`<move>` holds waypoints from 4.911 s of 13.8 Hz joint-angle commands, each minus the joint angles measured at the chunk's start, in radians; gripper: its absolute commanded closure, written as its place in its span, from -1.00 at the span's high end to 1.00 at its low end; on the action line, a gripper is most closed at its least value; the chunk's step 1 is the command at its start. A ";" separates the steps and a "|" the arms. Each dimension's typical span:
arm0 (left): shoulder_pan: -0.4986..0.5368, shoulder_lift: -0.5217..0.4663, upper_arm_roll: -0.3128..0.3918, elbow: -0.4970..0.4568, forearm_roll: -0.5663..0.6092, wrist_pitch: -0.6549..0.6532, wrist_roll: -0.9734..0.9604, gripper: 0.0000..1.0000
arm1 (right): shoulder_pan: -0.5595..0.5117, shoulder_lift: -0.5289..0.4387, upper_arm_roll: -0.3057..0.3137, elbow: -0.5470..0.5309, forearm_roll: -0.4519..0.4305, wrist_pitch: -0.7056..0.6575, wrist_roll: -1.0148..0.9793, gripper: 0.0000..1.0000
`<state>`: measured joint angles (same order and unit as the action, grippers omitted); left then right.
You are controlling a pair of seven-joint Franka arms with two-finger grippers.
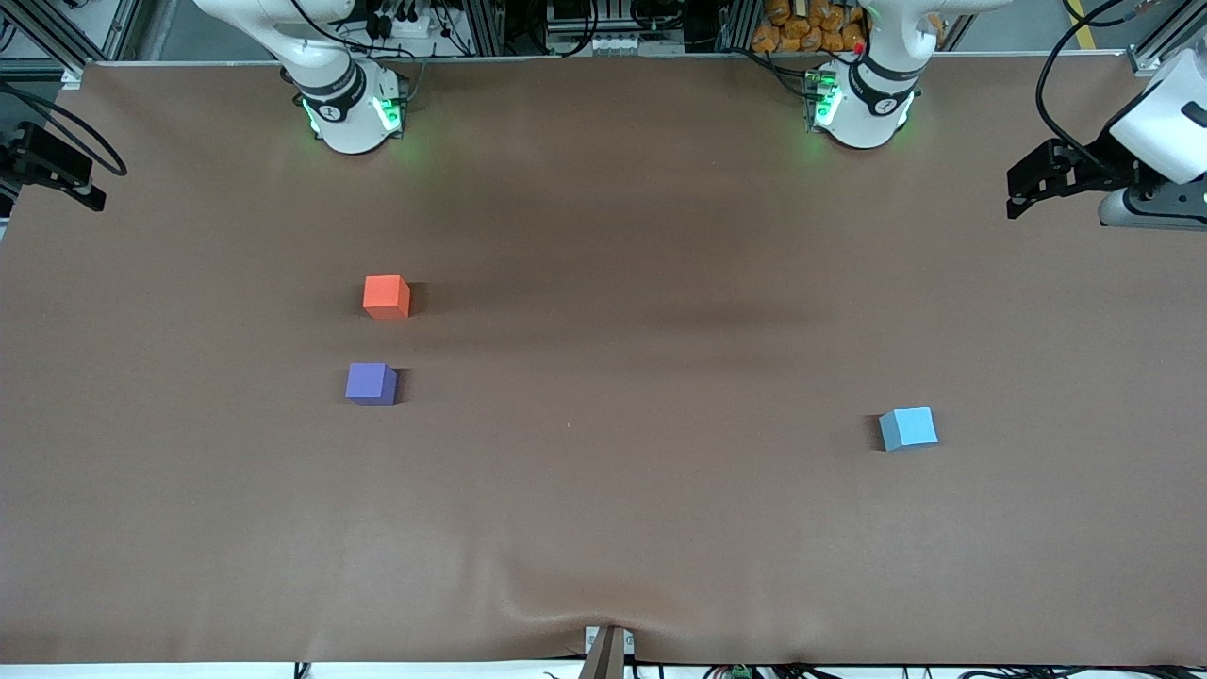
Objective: Place blue block between orange and purple blocks
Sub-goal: 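Reach the left gripper down toward the light blue block, then close the left gripper on the light blue block, then carry the blue block with the left gripper toward the table middle, then set down the blue block while the right gripper reaches toward it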
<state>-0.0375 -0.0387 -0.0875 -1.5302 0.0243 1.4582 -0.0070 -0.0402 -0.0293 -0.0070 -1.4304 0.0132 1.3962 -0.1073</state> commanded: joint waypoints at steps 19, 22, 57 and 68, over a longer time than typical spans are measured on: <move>0.014 0.646 0.009 0.075 -0.003 0.494 -0.111 1.00 | -0.017 0.014 0.010 0.018 0.019 -0.014 -0.012 1.00; 0.047 0.689 0.009 0.032 -0.003 0.574 -0.111 1.00 | -0.021 0.014 0.010 0.016 0.019 -0.016 -0.012 1.00; -0.766 0.839 -0.061 0.097 -0.081 0.757 -0.898 1.00 | -0.023 0.028 0.009 0.015 0.018 -0.040 -0.015 1.00; -0.578 0.442 0.091 0.078 -0.058 0.452 -0.819 1.00 | -0.001 0.204 0.018 0.013 0.048 -0.054 -0.012 1.00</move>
<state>-0.6737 0.4555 0.0134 -1.4072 -0.0500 1.9671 -0.8719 -0.0433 0.1321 0.0008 -1.4390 0.0246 1.3612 -0.1123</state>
